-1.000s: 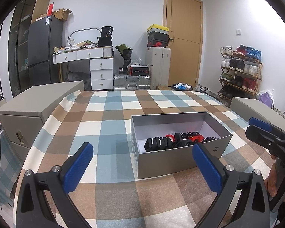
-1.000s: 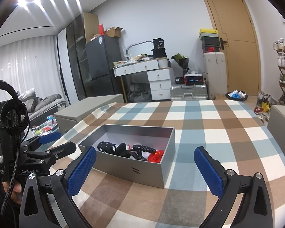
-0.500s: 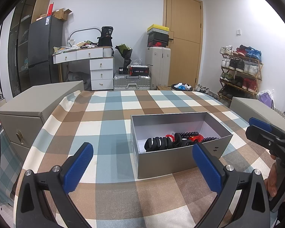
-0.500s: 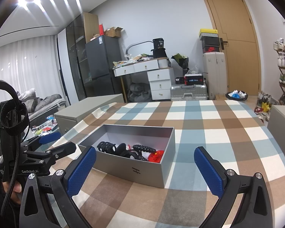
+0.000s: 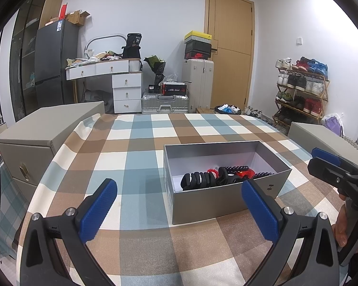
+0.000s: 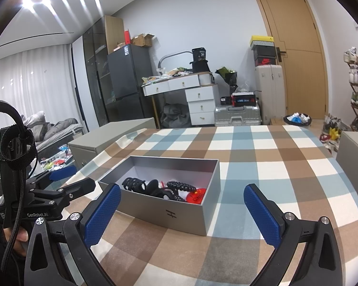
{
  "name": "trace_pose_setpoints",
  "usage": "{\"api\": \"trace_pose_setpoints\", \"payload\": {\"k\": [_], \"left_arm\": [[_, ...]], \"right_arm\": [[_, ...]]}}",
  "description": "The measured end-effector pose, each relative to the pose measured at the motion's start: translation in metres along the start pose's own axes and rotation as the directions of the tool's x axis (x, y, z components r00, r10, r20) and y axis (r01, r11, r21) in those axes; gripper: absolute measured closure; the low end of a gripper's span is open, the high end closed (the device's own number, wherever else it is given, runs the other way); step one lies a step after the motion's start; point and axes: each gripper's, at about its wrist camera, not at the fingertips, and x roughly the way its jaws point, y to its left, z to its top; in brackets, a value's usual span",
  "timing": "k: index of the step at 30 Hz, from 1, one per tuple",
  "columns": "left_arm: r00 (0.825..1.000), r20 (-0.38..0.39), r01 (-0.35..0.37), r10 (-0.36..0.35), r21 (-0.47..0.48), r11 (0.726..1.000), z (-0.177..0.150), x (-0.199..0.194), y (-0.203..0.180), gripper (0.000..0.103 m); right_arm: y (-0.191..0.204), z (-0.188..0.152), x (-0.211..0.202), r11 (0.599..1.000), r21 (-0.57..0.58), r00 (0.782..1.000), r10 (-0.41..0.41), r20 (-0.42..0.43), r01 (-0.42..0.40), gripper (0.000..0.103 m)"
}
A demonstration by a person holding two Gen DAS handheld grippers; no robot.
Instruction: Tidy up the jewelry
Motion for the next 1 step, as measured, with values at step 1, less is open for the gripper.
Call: {"api": "trace_pose_setpoints", "payload": {"k": [1], "left_arm": [[1.0,-0.001,0.001,-0.001,0.0,1.0,0.0,0.0001,0.0002,0.001]], "right_arm": [[-0.0005,0.0001,-0.0001,1.0,0.0,1.0,0.001,-0.001,-0.001,0.0]]}}
